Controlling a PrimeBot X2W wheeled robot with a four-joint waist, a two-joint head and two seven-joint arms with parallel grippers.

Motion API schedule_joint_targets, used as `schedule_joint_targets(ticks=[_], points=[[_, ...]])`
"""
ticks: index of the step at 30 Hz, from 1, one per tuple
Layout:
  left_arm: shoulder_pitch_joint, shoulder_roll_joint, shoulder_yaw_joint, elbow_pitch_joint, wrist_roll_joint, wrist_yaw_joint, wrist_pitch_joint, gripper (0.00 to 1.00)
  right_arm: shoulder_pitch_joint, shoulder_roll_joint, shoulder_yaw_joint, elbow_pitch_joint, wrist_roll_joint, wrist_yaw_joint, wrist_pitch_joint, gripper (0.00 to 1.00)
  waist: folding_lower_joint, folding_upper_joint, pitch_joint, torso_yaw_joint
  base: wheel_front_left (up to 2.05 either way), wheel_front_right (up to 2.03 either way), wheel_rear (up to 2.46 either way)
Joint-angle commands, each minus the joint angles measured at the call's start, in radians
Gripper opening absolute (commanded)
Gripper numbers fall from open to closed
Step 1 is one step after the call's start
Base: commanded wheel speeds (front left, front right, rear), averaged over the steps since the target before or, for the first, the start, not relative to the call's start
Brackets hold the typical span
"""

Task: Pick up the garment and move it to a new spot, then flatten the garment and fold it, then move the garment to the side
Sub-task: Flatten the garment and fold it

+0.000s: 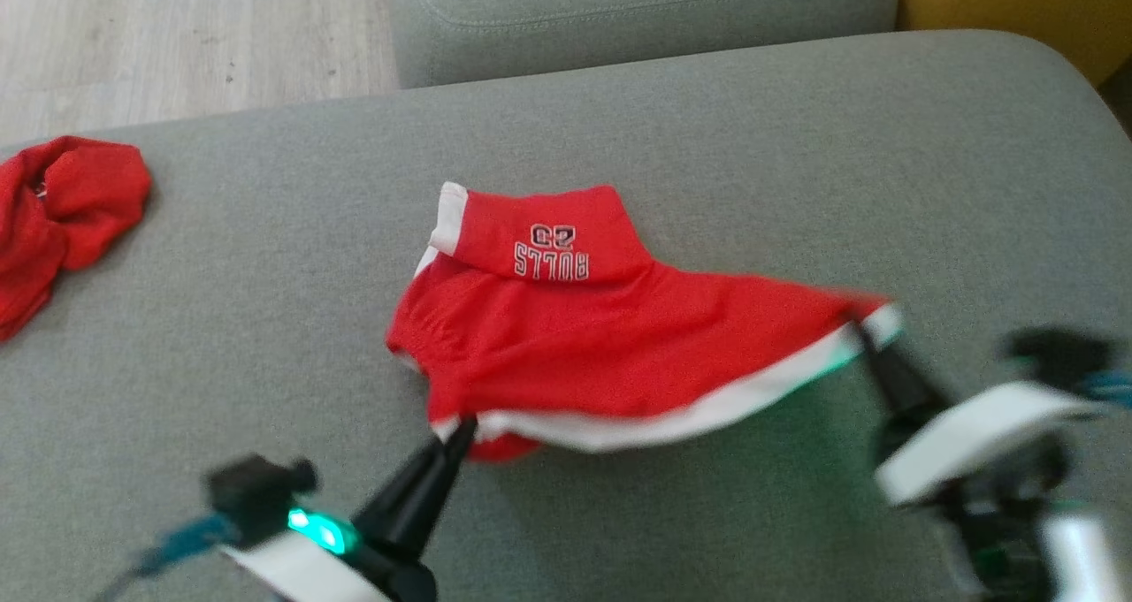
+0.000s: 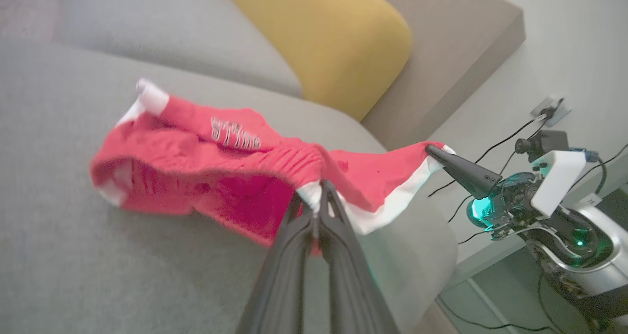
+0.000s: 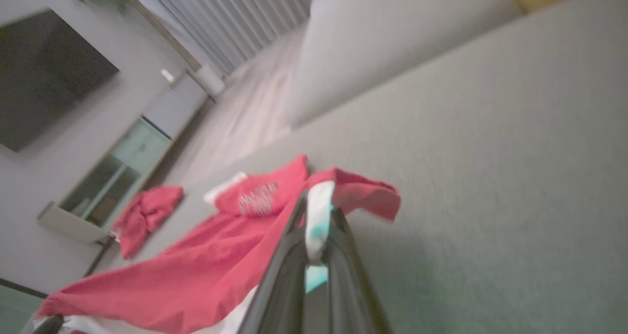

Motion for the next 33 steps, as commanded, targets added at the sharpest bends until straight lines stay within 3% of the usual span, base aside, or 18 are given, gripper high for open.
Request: schedule_joint_targets(ticks=[1, 5, 9, 13, 17, 21, 25, 28, 33], points=[[-0.033, 0.032, 0.059, -0.086, -0.018, 0.002, 0.012, 0.00, -0.020, -0.019, -0.009, -0.099, 0.028, 0.008, 0.019, 0.00, 0.0001, 0.0000, 0.000, -0.001, 0.00, 0.00, 0.00], [-0.109, 0.094, 0.136, -0.348, -0.081, 0.030, 0.097, 0.00, -0.034, -0.012, -0.123, -0.388, 0.151, 0.008, 0.131, 0.00, 0.0001, 0.0000, 0.025, -0.009, 0.00, 0.00, 0.00], [-0.315, 0.110, 0.197, -0.451, -0.174, 0.068, 0.218, 0.00, -0.182, 0.003, -0.201, -0.496, 0.239, 0.008, 0.258, 0.00, 0.0001, 0.0000, 0.094, -0.020, 0.00, 0.00, 0.00], [-0.625, 0.093, 0.223, -0.336, -0.243, 0.127, 0.356, 0.00, -0.429, 0.011, -0.237, -0.413, 0.238, 0.008, 0.353, 0.00, 0.0001, 0.0000, 0.194, -0.035, 0.00, 0.00, 0.00], [-0.954, 0.042, 0.200, -0.065, -0.204, 0.152, 0.424, 0.00, -0.701, 0.013, -0.255, -0.170, 0.227, 0.008, 0.316, 0.00, 0.0001, 0.0000, 0.294, -0.048, 0.00, 0.00, 0.00], [-1.233, -0.032, 0.198, 0.241, -0.068, 0.137, 0.303, 0.00, -0.981, 0.013, -0.236, 0.110, 0.182, 0.008, 0.169, 0.00, 0.0001, 0.0000, 0.371, -0.065, 0.00, 0.00, 0.00], [-1.405, -0.094, 0.184, 0.480, 0.045, 0.083, 0.109, 0.00, -1.185, 0.013, -0.195, 0.340, 0.192, 0.008, -0.013, 0.00, 0.0001, 0.0000, 0.424, -0.075, 0.00, 0.00, 0.00], [-1.441, -0.118, 0.160, 0.600, 0.091, 0.047, -0.005, 0.00, -1.240, 0.013, -0.139, 0.439, 0.207, 0.008, -0.112, 0.00, 0.0001, 0.0000, 0.443, -0.077, 0.00, 0.00, 0.00], [-1.363, -0.117, 0.123, 0.678, 0.109, 0.016, -0.127, 0.00, -1.167, 0.013, -0.069, 0.479, 0.168, 0.008, -0.171, 0.00, 0.0001, 0.0000, 0.441, -0.074, 0.00, 0.00, 0.00]])
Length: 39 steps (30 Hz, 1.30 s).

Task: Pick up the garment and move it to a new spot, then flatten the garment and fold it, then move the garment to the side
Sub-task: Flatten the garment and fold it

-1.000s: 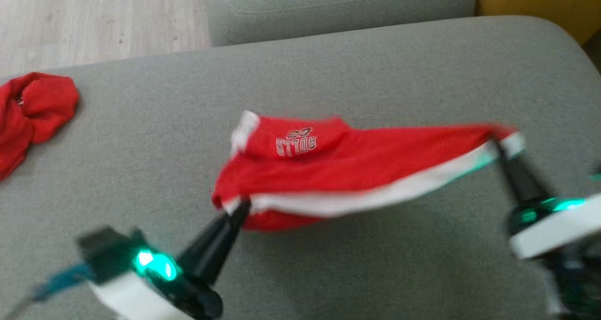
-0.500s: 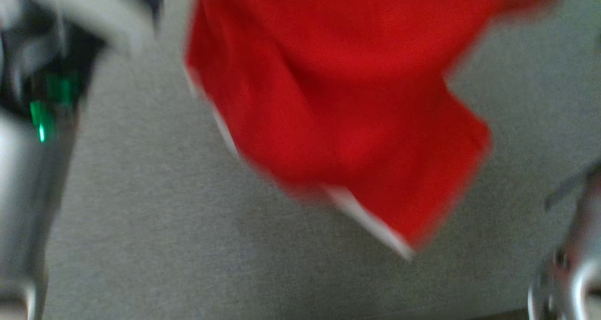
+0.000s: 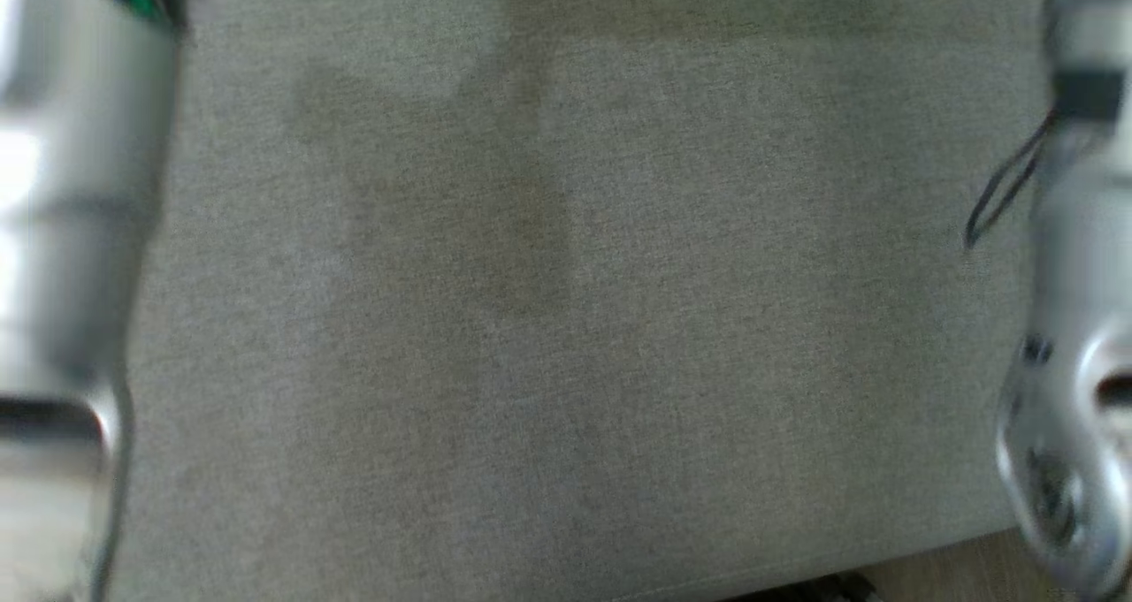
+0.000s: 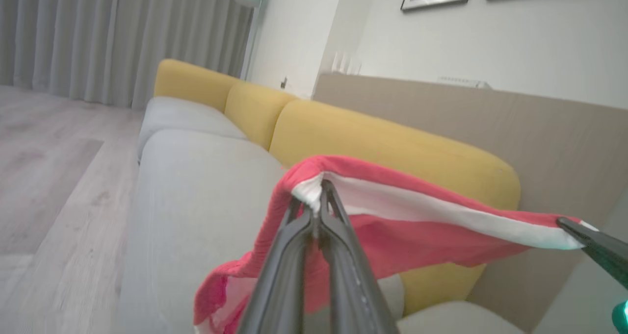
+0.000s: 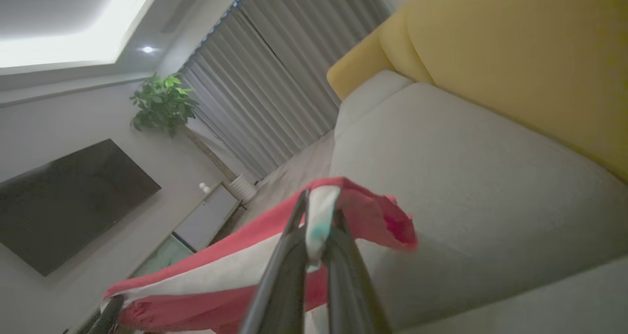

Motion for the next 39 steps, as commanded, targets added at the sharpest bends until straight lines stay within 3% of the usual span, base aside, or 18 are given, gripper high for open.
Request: schedule_joint_targets(ticks=[1, 6, 12, 16, 19, 24, 26, 30, 34, 35, 39], points=[[0.025, 0.044, 0.005, -0.027, 0.000, -0.009, -0.013, 0.00, 0.045, 0.003, 0.011, -0.031, -0.005, 0.008, -0.007, 0.00, -0.0005, 0.0001, -0.007, 0.002, 0.00, 0.00, 0.00], [0.292, 0.066, -0.060, -0.070, -0.057, -0.018, -0.061, 0.00, 0.313, 0.001, 0.026, -0.068, -0.061, 0.008, 0.018, 0.00, -0.0005, 0.0001, -0.039, 0.021, 0.00, 0.00, 0.00], [0.687, 0.119, -0.127, -0.212, -0.102, -0.013, -0.115, 0.00, 0.694, -0.027, 0.019, -0.233, -0.096, 0.008, 0.069, 0.00, -0.0005, 0.0001, -0.127, 0.046, 0.00, 0.00, 0.00], [0.990, 0.142, -0.162, -0.364, -0.158, 0.034, -0.124, 0.00, 0.981, -0.027, -0.044, -0.413, -0.076, 0.008, 0.137, 0.00, -0.0005, 0.0001, -0.211, 0.065, 0.00, 0.00, 0.00], [1.185, 0.160, -0.184, -0.504, -0.190, 0.094, -0.126, 0.00, 1.199, -0.017, -0.120, -0.583, -0.047, 0.008, 0.207, 0.00, -0.0005, 0.0001, -0.248, 0.084, 0.00, 0.00, 0.00], [1.393, 0.186, -0.195, -0.724, -0.251, 0.167, -0.120, 0.00, 1.469, 0.000, -0.188, -0.843, -0.006, 0.008, 0.309, 0.00, -0.0005, 0.0001, -0.254, 0.107, 0.00, 0.00, 0.00], [1.410, 0.186, -0.178, -0.818, -0.316, 0.174, -0.093, 0.00, 1.442, 0.003, -0.201, -0.896, 0.000, 0.008, 0.358, 0.00, -0.0005, 0.0001, -0.251, 0.115, 0.00, 0.00, 0.00], [1.329, 0.173, -0.136, -0.845, -0.358, 0.200, -0.052, 0.00, 1.254, 0.003, -0.172, -0.829, -0.053, 0.008, 0.429, 0.00, -0.0005, 0.0001, -0.225, 0.128, 0.00, 0.00, 0.00], [1.210, 0.147, -0.106, -0.852, -0.406, 0.230, 0.014, 0.00, 1.026, 0.003, -0.156, -0.707, -0.114, 0.008, 0.516, 0.00, -0.0005, 0.0001, -0.181, 0.163, 0.00, 0.00, 0.00], [1.141, 0.118, -0.094, -0.837, -0.437, 0.241, 0.045, 0.00, 0.919, 0.003, -0.166, -0.634, -0.133, 0.008, 0.547, 0.00, -0.0005, 0.0001, -0.154, 0.190, 0.00, 0.00, 0.00], [0.995, 0.067, -0.097, -0.743, -0.446, 0.264, 0.095, 0.00, 0.733, 0.003, -0.184, -0.481, -0.175, 0.008, 0.588, 0.00, -0.0005, 0.0001, -0.112, 0.238, 0.00, 0.00, 0.00]])
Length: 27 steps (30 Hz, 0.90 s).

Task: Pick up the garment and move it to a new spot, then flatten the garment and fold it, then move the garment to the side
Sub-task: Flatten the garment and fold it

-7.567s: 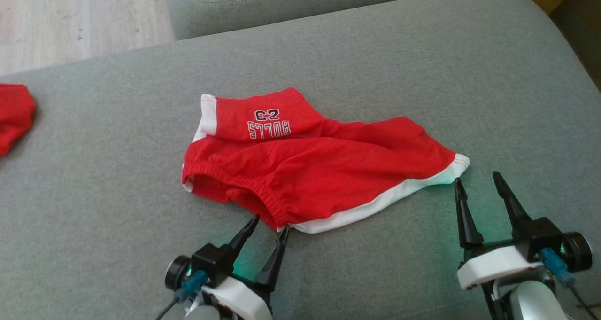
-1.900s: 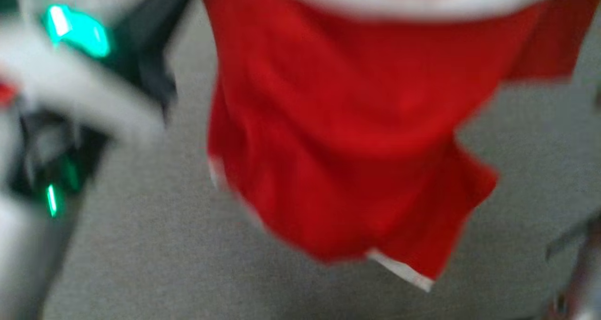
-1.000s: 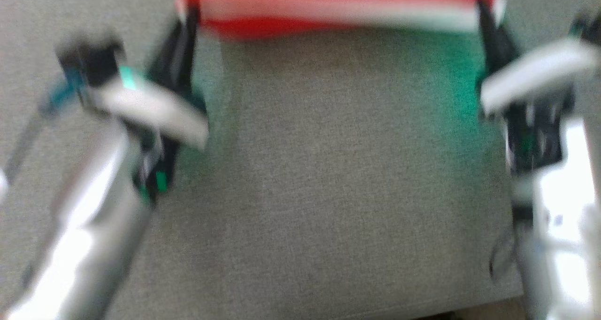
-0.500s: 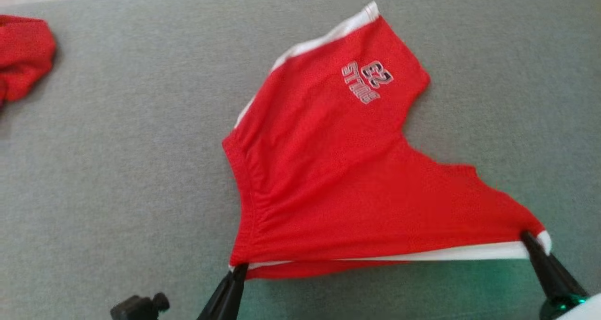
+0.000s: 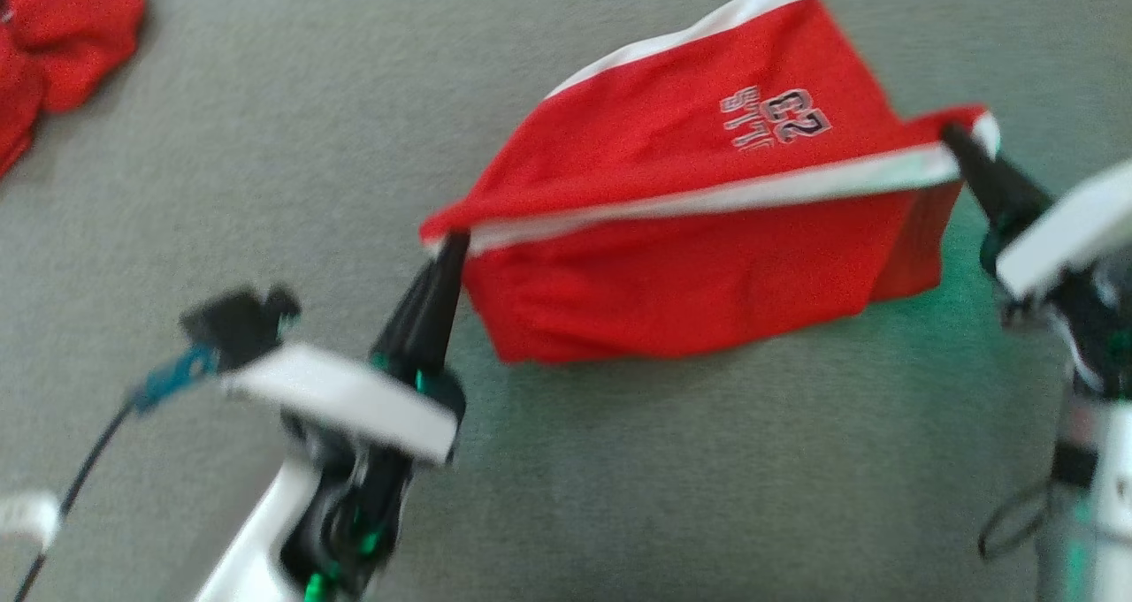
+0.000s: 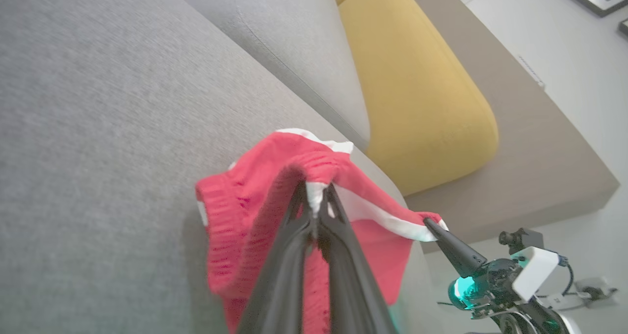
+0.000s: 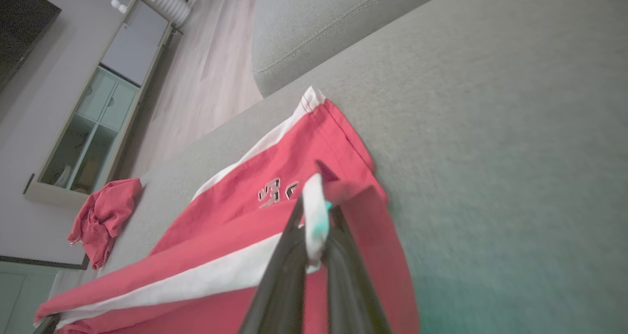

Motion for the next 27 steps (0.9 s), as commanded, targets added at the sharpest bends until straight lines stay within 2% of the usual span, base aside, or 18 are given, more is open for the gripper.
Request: schedule_joint_targets(ticks=[1, 6, 15, 24, 25, 26, 27], points=[[-0.090, -0.016, 0.030, 0.031, 0.004, 0.010, 0.014, 0.00, -0.098, -0.008, 0.014, 0.032, -0.029, 0.008, 0.016, 0.00, -0.0003, 0.0000, 0.046, 0.054, 0.00, 0.00, 0.00], [-0.177, -0.076, 0.028, 0.141, 0.002, 0.016, 0.012, 0.00, -0.221, -0.008, 0.004, 0.161, -0.062, 0.008, 0.008, 0.00, -0.0003, 0.0000, 0.055, 0.086, 0.00, 0.00, 0.00], [-0.297, -0.179, 0.022, 0.340, -0.008, -0.019, -0.014, 0.00, -0.373, -0.008, -0.014, 0.331, -0.141, 0.008, -0.021, 0.00, -0.0003, 0.0000, 0.072, 0.126, 0.00, 0.00, 0.00], [-0.352, -0.207, 0.033, 0.441, 0.000, -0.031, -0.052, 0.00, -0.466, -0.008, -0.027, 0.408, -0.169, 0.008, -0.074, 0.00, -0.0003, 0.0000, 0.095, 0.134, 0.00, 0.00, 0.00], [-0.353, -0.209, 0.033, 0.449, 0.000, -0.032, -0.056, 0.00, -0.471, -0.008, -0.029, 0.415, -0.164, 0.008, -0.085, 0.11, -0.0003, 0.0000, 0.097, 0.135, 0.00, 0.00, 0.00], [-0.353, -0.211, 0.032, 0.455, 0.000, -0.035, -0.059, 0.00, -0.476, -0.008, -0.023, 0.415, -0.168, 0.008, -0.100, 0.60, -0.0003, 0.0000, 0.099, 0.137, 0.00, 0.00, 0.00], [-0.351, -0.215, 0.033, 0.462, -0.005, -0.036, -0.061, 0.00, -0.478, -0.008, -0.024, 0.419, -0.169, 0.008, -0.114, 1.00, -0.0003, 0.0000, 0.101, 0.138, 0.00, 0.00, 0.00]])
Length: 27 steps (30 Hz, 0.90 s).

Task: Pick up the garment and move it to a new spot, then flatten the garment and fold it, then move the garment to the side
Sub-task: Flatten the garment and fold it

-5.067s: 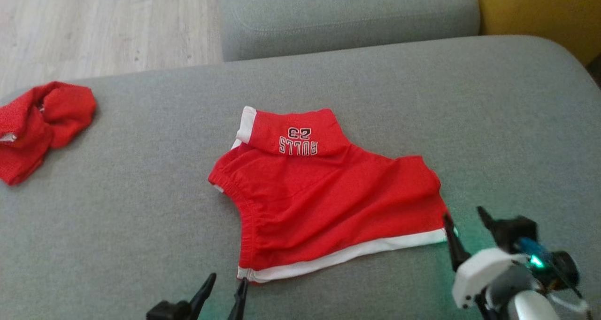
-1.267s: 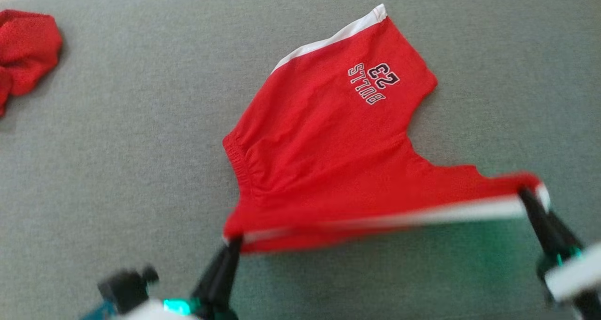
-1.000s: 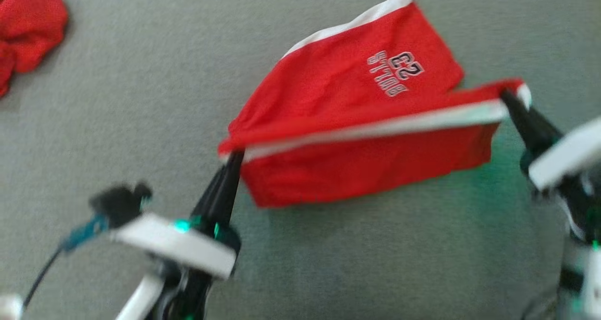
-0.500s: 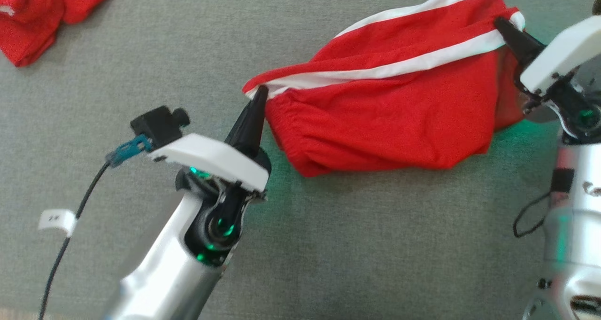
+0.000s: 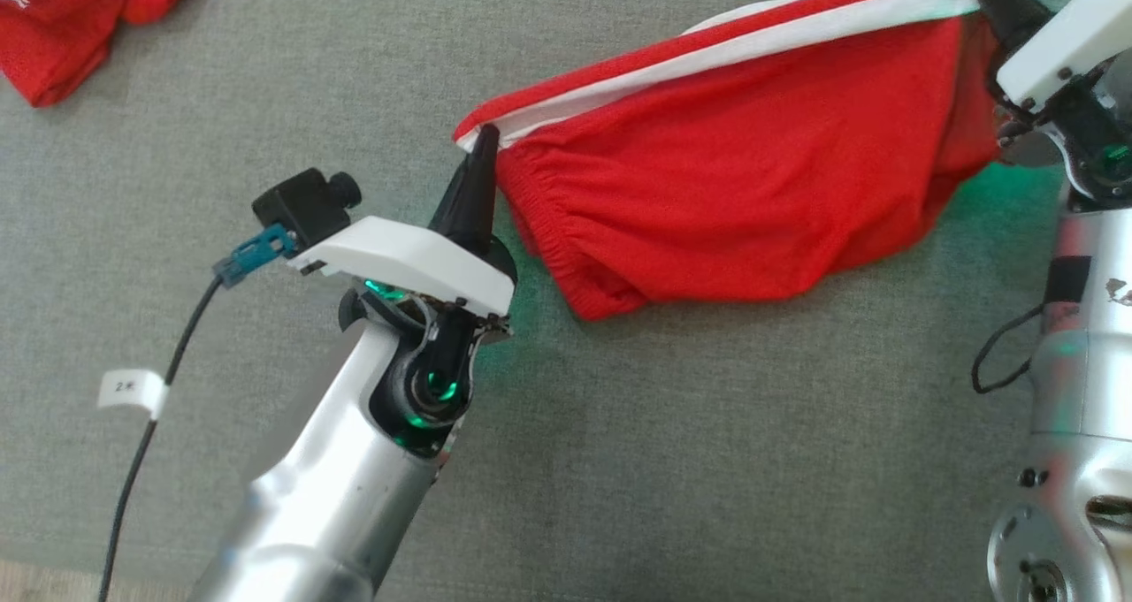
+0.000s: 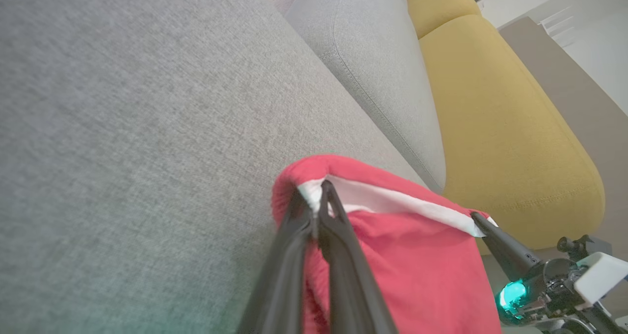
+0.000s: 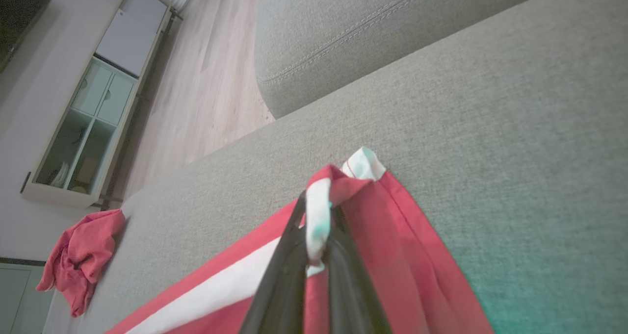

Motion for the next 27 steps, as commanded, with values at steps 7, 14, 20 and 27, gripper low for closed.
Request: schedule_joint_targets(ticks=[7, 14, 20, 27], points=[[-0.023, 0.008, 0.034, 0.005, 0.035, 0.009, -0.065, 1.00, -0.042, -0.019, 0.055, -0.041, 0.008, 0.008, -0.095, 1.00, 0.0000, 0.0000, 0.010, 0.002, 0.00, 0.00, 0.00], [0.008, 0.114, -0.027, -0.064, 0.242, 0.060, -0.184, 1.00, 0.067, -0.199, 0.275, -0.140, -0.116, 0.008, -0.125, 1.00, 0.0000, 0.0000, 0.020, -0.024, 0.00, 0.00, 0.00], [0.062, 0.165, -0.057, -0.177, 0.486, 0.152, -0.288, 1.00, 0.115, -0.232, 0.295, -0.120, -0.144, 0.008, -0.104, 1.00, 0.0000, 0.0000, 0.029, -0.025, 0.00, 0.00, 0.00], [0.159, 0.117, -0.001, -0.295, 0.714, 0.181, -0.295, 1.00, 0.099, -0.195, 0.286, -0.044, -0.132, 0.008, -0.075, 1.00, 0.0000, 0.0000, 0.040, 0.006, 0.00, 0.00, 0.00]])
